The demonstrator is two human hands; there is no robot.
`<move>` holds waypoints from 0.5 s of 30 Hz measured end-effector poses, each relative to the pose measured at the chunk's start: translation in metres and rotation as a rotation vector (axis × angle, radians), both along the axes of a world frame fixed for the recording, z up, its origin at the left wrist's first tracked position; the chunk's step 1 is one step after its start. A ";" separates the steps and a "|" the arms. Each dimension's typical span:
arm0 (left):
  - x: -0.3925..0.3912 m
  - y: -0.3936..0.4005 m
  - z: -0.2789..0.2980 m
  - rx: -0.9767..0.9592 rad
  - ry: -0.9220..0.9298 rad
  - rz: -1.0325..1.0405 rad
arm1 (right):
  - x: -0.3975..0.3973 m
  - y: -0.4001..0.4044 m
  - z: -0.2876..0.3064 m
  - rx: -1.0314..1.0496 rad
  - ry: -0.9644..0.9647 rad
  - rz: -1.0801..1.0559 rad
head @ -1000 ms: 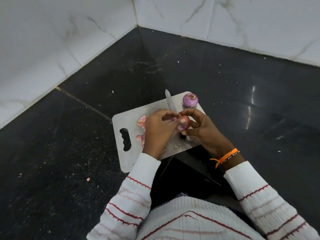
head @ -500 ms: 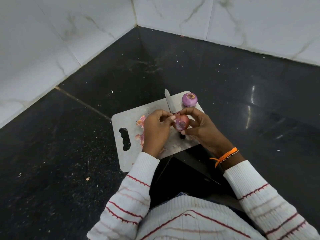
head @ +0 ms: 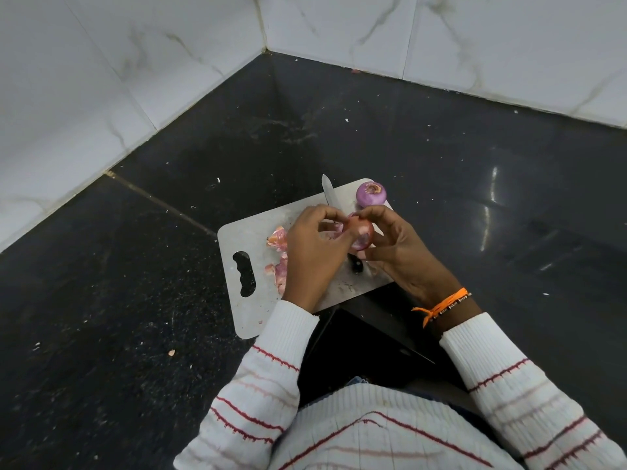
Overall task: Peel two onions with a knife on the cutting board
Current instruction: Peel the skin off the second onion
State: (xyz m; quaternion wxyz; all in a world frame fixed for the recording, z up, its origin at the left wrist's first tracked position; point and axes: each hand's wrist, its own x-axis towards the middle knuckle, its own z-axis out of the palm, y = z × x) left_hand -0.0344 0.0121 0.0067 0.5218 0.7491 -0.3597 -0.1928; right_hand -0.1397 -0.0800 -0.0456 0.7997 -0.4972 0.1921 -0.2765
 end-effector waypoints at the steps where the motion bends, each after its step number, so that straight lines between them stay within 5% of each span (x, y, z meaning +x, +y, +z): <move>1: 0.000 -0.001 -0.001 -0.007 -0.022 0.004 | 0.001 0.000 0.000 -0.012 0.007 0.005; 15: 0.010 -0.003 -0.010 -0.081 0.434 0.015 | -0.002 0.003 0.004 0.083 -0.078 0.021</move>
